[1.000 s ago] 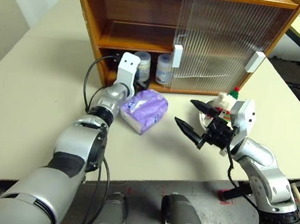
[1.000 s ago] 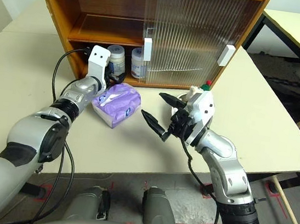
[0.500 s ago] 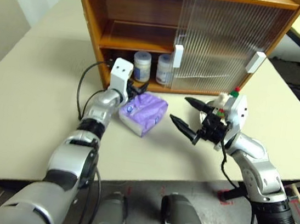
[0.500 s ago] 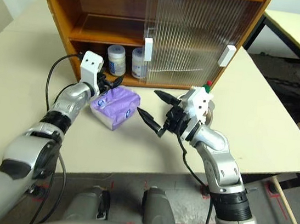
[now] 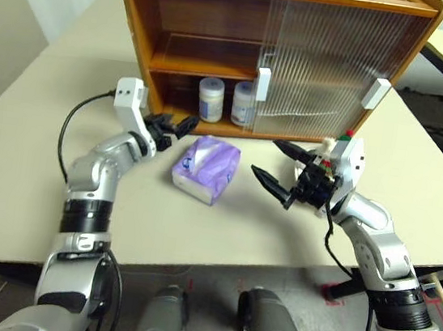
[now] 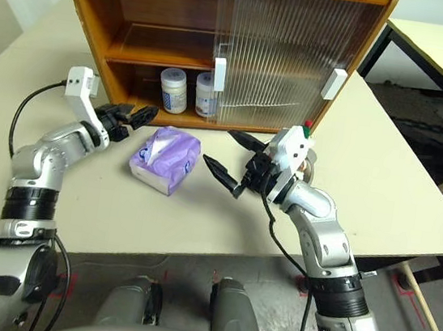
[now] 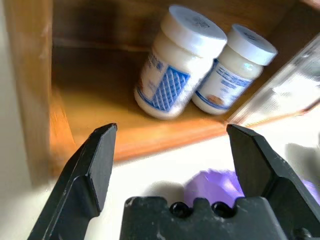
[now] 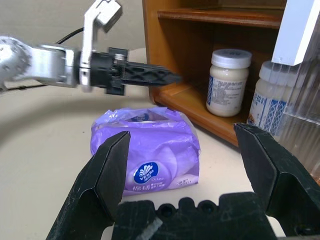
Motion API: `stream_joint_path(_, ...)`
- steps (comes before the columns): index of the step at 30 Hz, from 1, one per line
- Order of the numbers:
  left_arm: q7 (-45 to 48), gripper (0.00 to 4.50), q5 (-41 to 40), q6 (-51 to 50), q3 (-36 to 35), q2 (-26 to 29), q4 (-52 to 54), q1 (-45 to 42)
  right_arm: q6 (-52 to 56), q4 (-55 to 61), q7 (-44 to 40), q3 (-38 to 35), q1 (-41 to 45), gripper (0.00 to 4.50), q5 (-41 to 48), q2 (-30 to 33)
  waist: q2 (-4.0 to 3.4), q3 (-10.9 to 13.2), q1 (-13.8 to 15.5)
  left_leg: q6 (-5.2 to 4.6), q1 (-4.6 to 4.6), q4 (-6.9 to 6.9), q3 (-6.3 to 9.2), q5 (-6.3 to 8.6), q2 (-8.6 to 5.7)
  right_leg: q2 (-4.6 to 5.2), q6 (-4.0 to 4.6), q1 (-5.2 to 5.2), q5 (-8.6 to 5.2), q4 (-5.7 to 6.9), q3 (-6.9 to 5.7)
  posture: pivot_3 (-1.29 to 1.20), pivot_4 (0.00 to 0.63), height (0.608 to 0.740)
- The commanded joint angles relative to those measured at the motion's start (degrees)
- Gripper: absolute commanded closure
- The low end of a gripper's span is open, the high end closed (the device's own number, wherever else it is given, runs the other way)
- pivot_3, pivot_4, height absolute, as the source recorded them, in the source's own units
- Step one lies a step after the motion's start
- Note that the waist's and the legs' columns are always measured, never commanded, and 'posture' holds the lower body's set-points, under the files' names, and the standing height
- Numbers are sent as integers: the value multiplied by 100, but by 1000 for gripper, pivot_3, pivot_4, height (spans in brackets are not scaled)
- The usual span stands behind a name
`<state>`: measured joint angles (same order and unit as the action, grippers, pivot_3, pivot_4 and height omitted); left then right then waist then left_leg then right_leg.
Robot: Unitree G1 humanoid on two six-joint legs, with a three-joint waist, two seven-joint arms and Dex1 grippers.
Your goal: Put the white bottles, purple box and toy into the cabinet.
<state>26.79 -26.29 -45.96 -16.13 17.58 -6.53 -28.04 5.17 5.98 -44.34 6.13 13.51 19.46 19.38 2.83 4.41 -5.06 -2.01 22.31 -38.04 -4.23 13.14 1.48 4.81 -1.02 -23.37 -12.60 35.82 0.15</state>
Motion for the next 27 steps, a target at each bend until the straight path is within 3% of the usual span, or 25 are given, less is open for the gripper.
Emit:
stream_joint_path(1,-81,39,-606,-1035,-182,27,563,208,-98,-87,-49,35,23,0,-74,-4,1,-2,0,0,0,0,0,0,0,0,0,-1,0,0,0,-53,5,740)
stream_joint_path(14,-260,39,-1369,-2876,-111,57,958,577,-108,-150,-87,9,53,0,-95,-12,-18,-62,9,2,-2,0,2,-1,-3,-3,3,0,-1,2,4,-52,0,740)
stream_joint_path(20,-306,39,-1278,-2725,83,-12,947,720,-91,-129,-102,-27,76,0,-73,11,-29,-89,14,2,-2,1,3,-1,-2,-4,7,-2,-3,2,6,-64,0,740)
stream_joint_path(27,-198,39,-927,-1838,280,36,559,710,-84,-148,-168,-11,98,0,-36,-3,-32,-103,20,3,-2,1,3,-1,-3,-3,11,-2,-1,1,6,-61,0,740)
